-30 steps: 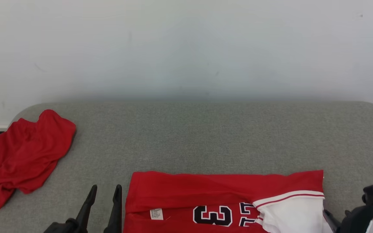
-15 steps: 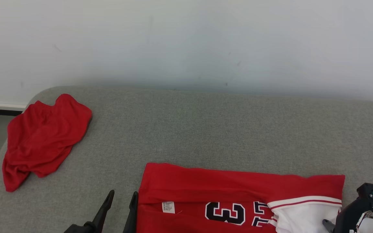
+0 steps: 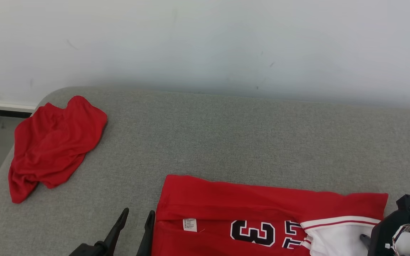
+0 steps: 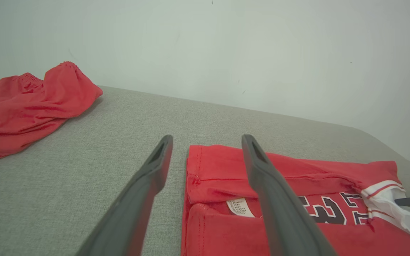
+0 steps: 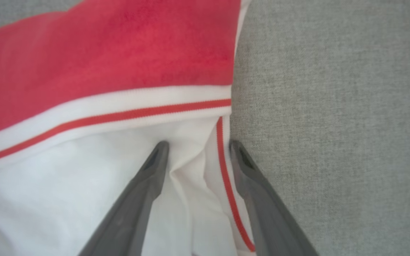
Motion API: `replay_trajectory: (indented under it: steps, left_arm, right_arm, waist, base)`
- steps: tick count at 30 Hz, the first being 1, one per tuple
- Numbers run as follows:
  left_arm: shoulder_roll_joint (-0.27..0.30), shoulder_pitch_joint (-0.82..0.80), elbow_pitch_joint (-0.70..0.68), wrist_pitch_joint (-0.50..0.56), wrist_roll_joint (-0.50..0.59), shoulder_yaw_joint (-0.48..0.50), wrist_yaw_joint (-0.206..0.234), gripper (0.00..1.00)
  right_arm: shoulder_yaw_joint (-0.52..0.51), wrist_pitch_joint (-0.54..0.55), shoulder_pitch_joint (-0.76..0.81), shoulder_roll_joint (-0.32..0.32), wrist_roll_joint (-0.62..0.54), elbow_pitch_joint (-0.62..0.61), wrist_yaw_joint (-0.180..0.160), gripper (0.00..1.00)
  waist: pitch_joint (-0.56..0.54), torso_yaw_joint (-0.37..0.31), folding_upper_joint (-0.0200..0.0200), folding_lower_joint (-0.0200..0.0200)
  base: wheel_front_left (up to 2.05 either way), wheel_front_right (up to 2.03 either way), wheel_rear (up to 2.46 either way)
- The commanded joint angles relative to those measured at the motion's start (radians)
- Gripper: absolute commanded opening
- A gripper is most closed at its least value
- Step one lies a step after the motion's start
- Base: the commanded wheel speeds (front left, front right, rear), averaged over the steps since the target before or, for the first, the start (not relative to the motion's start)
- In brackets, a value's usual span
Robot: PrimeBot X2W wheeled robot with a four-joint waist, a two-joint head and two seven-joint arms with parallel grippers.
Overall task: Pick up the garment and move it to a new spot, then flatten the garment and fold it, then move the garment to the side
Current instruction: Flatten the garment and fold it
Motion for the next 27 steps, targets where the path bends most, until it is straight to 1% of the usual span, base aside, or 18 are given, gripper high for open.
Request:
replay_trajectory:
  steps: [1,4,8,13,22,24,27]
  left_arm:
    - [0.005,-0.011,0.003,0.0,-0.003,-0.001,-0.001,1.0]
    - [0.008,-0.011,0.004,0.001,-0.009,0.0,0.001,1.0]
    - [0.009,-0.012,-0.002,-0.001,-0.014,0.007,0.007,1.0]
    - [0.005,-0.013,0.001,-0.004,-0.021,0.008,0.013,1.0]
    - [-0.005,-0.014,0.018,-0.011,-0.031,0.005,0.016,1.0]
    - [-0.009,-0.012,0.024,-0.011,-0.036,0.006,0.016,1.0]
    - [-0.011,-0.007,0.035,-0.012,-0.039,0.008,0.017,1.0]
  right_arm:
    - [-0.004,0.009,0.01,0.015,-0.011,0.021,-0.002,0.0]
    - [-0.016,-0.005,0.005,0.019,-0.019,0.016,-0.002,0.0]
    - [-0.06,-0.044,-0.018,-0.001,-0.058,-0.003,-0.002,0.0]
    - [-0.123,-0.05,-0.037,-0.024,-0.116,-0.022,-0.002,0.0]
    - [-0.226,-0.012,-0.013,-0.055,-0.201,-0.102,-0.002,0.0]
    - [-0.236,0.005,-0.009,-0.044,-0.183,-0.131,-0.002,0.0]
    - [-0.213,0.045,0.006,-0.027,-0.15,-0.195,-0.002,0.0]
  waist:
    - [0.0,-0.001,0.0,0.0]
    - [0.0,-0.005,0.0,0.0]
    - [0.003,-0.02,0.0,0.0]
    - [-0.004,-0.034,0.0,0.0]
    - [-0.023,-0.056,0.0,0.0]
    - [-0.03,-0.06,0.0,0.0]
    - [-0.043,-0.065,0.0,0.0]
  base:
    - [0.0,0.0,0.0]
    - [0.0,0.0,0.0]
    - [0.0,0.0,0.0]
    - [0.0,0.0,0.0]
    - [0.0,0.0,0.0]
    - [0.0,0.0,0.0]
    - [0.0,0.0,0.0]
